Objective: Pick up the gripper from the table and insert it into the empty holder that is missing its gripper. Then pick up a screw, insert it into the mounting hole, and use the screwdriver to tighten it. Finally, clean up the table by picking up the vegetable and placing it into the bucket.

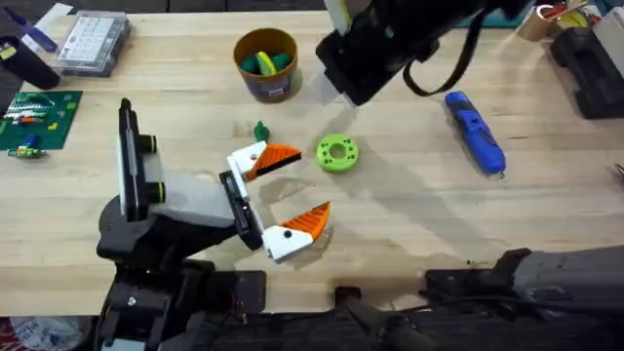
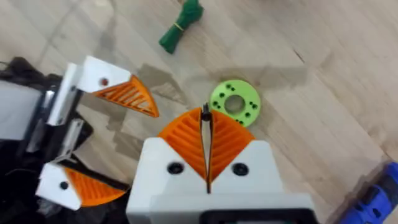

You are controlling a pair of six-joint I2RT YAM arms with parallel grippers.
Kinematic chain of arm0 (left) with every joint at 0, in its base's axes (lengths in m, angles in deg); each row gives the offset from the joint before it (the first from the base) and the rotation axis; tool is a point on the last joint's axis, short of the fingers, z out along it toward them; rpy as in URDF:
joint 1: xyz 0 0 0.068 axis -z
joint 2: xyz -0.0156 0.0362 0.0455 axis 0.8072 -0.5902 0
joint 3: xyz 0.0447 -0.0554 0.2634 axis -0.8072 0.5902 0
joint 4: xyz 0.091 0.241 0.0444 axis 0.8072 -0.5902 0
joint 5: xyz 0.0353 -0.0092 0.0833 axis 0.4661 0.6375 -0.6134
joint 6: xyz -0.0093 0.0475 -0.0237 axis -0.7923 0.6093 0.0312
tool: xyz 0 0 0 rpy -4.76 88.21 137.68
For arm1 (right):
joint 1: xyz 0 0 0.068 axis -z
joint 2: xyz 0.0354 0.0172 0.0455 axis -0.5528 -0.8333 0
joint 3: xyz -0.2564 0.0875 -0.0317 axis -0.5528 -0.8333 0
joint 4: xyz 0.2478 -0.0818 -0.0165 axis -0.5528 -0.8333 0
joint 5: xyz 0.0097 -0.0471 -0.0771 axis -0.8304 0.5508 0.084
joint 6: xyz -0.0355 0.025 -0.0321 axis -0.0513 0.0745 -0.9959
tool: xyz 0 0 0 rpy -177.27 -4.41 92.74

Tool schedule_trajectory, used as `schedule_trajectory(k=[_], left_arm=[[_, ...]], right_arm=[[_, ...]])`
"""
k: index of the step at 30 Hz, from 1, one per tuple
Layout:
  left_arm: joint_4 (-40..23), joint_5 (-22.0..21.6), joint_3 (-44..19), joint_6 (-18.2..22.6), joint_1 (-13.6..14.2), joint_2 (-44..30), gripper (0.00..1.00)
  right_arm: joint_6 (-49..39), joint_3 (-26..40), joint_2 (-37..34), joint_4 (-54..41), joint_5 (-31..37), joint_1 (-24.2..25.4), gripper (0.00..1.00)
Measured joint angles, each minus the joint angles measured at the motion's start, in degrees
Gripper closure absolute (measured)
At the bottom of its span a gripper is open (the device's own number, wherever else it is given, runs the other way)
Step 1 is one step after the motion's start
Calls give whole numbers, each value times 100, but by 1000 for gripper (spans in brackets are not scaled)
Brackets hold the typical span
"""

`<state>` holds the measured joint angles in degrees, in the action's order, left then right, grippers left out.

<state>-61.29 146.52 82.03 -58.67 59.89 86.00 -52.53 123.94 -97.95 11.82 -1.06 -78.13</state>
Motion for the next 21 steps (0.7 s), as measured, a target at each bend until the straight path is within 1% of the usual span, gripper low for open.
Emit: schedule_trajectory(k=[7,17,21], left_arm=[[0,1,0,0,0,1,13],[0,0,0,0,0,1,13],[0,0,0,0,0,0,13]], right_arm=[[-136,323,0,-275,-332,-109,998],[-279,424,0,-320,-427,-834,998],[-293,424,0,-304,-438,-1041,998]])
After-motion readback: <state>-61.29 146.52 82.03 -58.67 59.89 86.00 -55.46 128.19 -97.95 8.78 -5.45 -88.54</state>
